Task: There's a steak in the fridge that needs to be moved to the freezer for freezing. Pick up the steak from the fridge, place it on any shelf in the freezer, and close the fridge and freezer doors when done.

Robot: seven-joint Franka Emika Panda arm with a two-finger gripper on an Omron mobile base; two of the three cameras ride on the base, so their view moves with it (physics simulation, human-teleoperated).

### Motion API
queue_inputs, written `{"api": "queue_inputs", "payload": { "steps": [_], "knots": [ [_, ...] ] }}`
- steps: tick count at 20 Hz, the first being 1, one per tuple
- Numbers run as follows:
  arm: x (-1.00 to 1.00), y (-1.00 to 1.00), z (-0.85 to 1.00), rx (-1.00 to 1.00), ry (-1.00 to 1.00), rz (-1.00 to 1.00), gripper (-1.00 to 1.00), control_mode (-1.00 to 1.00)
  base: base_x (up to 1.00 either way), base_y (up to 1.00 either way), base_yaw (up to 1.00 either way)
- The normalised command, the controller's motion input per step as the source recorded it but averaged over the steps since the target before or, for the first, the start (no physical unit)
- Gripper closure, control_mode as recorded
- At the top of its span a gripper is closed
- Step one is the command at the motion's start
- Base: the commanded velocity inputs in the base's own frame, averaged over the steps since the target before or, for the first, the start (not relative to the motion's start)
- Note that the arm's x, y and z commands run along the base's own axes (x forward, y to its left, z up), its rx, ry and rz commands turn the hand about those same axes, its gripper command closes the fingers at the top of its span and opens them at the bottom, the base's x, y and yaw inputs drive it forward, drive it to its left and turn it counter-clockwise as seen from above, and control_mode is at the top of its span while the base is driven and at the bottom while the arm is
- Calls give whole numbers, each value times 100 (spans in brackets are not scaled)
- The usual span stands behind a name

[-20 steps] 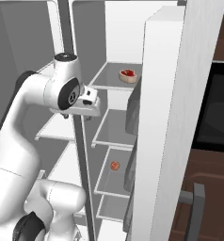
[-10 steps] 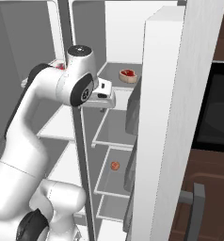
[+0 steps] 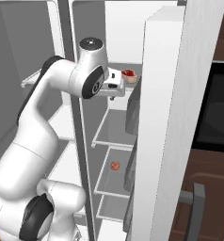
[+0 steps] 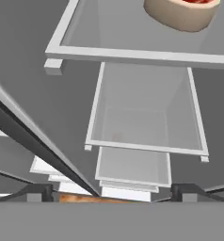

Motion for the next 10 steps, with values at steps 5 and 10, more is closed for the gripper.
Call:
{"api": "queue_inputs", "payload": {
  "steps": [5,10],
  "knots": [
    [34,-24,18,0,-20,4,-100,-100,0,0,0],
    [36,-11,16,0,-26,7,-100,-100,0,0,0]
  ]
}}
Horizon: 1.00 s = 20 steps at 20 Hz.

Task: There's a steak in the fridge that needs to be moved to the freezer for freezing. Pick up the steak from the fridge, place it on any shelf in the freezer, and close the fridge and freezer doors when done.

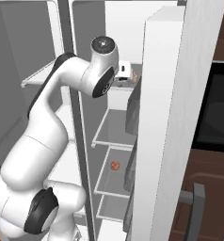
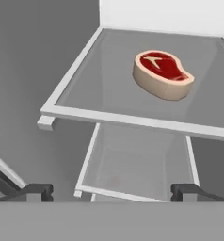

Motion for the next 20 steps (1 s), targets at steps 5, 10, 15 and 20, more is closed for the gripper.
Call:
{"api": "queue_inputs", "payload": {
  "steps": [5,10,15,20],
  "knots": [
    [59,-15,16,0,-12,5,-100,-100,0,0,0],
    [51,-35,14,0,0,6,-100,-100,0,0,0],
    [35,-36,0,0,0,5,-100,-100,0,0,0],
    [32,-22,-4,0,2,0,-100,-100,0,0,0]
  ]
}}
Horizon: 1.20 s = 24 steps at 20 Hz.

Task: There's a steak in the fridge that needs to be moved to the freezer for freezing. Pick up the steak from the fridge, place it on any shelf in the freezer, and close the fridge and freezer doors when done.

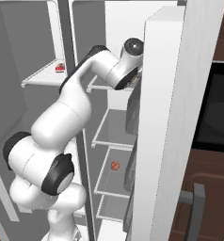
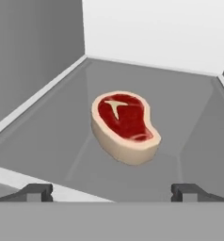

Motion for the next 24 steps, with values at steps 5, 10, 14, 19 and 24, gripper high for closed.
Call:
{"api": "queue_inputs", "payload": {
  "steps": [5,10,14,19,24],
  "knots": [
    [36,0,-20,-2,5,0,-100,-100,0,0,0],
    [44,0,-31,-2,4,5,-100,-100,0,0,0],
    [48,0,-24,0,0,6,-100,-100,0,0,0],
    [42,-4,-9,0,5,8,-100,-100,0,0,0],
    [39,0,-8,0,1,4,-100,-100,0,0,0]
  ]
}}
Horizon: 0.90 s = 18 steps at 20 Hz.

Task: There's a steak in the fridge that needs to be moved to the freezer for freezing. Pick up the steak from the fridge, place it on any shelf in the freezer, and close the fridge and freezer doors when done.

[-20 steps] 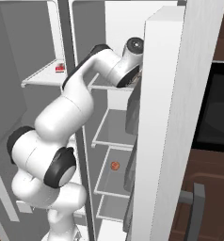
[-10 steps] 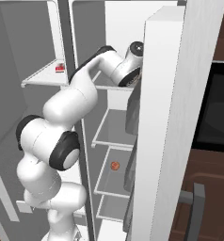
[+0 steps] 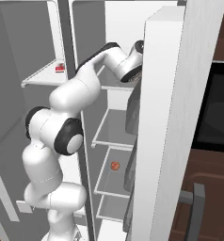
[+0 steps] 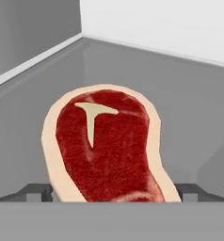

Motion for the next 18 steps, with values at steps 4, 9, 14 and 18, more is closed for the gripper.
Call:
{"api": "queue_inputs", "payload": {
  "steps": [4,9,14,18],
  "knots": [
    [13,39,-22,-1,0,4,100,-100,0,0,0],
    [-27,72,-47,-1,-5,7,100,-100,0,0,0],
    [-99,98,-63,-6,-24,2,100,-100,0,0,0],
    [-96,58,-7,-8,-34,0,100,-100,0,0,0]
  ]
}}
